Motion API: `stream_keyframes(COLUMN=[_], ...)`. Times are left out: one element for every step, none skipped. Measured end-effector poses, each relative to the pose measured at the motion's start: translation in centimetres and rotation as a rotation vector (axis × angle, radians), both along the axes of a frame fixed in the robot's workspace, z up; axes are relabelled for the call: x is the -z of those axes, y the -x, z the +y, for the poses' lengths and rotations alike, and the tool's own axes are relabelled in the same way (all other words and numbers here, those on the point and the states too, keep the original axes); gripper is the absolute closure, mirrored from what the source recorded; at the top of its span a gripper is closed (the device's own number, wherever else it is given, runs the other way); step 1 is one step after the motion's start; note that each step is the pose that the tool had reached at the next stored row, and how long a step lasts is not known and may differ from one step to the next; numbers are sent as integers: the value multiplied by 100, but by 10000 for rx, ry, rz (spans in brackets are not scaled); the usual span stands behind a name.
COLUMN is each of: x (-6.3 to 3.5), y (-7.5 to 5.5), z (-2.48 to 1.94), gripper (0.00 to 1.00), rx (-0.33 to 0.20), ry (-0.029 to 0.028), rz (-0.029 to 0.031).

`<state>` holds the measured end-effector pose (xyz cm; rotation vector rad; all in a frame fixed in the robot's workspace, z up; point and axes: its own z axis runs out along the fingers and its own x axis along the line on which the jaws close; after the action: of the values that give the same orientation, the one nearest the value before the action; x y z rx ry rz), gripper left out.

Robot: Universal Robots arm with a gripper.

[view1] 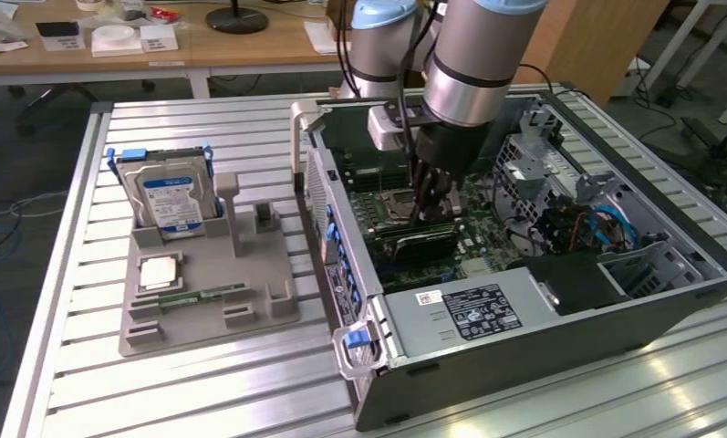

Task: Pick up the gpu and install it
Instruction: 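Press down on the gpu until it lock into place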

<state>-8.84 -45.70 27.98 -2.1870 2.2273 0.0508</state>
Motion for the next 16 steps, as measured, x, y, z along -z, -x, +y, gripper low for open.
stream_keyframes(x=[0,0,0,4,13,26,41,53,52,52,52,52,56,57,59,63], y=[0,0,0,0,0,0,0,0,0,0,0,0,-1,-1,-1,-1], z=[0,0,0,0,1,0,0,1,0,0,0,0,4,10,11,11], gripper=[89,89,89,89,89,89,89,89,89,89,89,89,89,89,89,89], rx=[0,0,0,0,0,1,1,1,1,1,1,1,0,1,0,-1], ry=[1,1,1,0,-2,-3,-1,-3,-1,-1,-1,0,-2,-3,-3,-3], rz=[0,0,0,-1,-1,-1,0,-1,0,0,0,1,-1,0,-1,-1])
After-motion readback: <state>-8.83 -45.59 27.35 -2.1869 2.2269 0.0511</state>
